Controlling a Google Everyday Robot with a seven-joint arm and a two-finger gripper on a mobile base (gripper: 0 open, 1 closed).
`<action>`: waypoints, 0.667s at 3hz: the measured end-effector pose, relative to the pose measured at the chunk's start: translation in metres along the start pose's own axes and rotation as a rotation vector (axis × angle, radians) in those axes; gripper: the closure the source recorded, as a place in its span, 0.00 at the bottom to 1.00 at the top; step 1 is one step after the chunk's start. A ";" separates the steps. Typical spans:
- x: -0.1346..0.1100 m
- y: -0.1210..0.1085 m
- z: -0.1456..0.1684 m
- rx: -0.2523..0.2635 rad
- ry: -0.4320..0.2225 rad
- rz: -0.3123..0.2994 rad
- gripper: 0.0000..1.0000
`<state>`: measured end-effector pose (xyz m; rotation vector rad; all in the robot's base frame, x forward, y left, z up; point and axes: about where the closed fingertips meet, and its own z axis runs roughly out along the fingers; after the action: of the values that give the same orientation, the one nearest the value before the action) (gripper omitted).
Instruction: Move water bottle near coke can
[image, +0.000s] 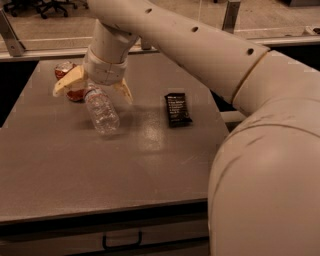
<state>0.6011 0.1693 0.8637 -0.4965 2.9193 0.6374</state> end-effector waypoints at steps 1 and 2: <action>-0.001 -0.002 -0.012 -0.013 -0.020 -0.003 0.00; -0.010 -0.027 -0.046 -0.002 -0.082 0.025 0.00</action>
Offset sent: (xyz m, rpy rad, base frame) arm 0.0401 -0.0916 0.0679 0.0488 -0.1239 -0.1348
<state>0.6180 0.1292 0.8968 -0.4241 2.8526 0.6485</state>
